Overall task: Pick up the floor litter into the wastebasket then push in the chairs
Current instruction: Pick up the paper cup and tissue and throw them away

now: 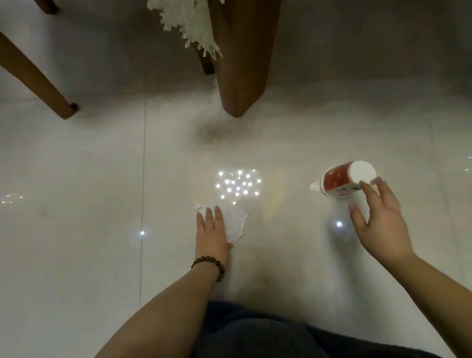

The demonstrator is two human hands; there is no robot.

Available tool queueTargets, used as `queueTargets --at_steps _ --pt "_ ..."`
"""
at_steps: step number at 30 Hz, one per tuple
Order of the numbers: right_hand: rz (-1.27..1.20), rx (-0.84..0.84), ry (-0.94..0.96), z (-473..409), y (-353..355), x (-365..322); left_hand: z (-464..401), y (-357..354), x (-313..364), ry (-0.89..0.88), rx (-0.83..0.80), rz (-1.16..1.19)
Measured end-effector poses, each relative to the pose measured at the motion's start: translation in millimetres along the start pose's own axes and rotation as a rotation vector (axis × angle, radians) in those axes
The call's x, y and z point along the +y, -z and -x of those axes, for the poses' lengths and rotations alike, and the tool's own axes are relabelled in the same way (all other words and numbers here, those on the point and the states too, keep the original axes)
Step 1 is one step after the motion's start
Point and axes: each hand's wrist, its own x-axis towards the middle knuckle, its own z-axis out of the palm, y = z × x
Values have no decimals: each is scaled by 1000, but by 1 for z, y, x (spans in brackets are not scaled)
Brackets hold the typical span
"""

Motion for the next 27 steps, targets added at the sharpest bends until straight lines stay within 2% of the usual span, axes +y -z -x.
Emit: queueTargets --at_steps 4,10,16,22,27 --pt "-7 32 -16 -12 4 10 -17 14 1 -65 190 139" --pt "-79 66 -13 -39 14 13 -50 54 62 -316 231 264" --pt "-113 -42 -60 -68 5 12 -66 97 119 -488 327 286" --pt "-141 -75 -84 -69 -5 6 -63 117 112 -454 346 288" --pt "-225 -38 -28 -42 28 -36 -17 153 83 -360 356 311"
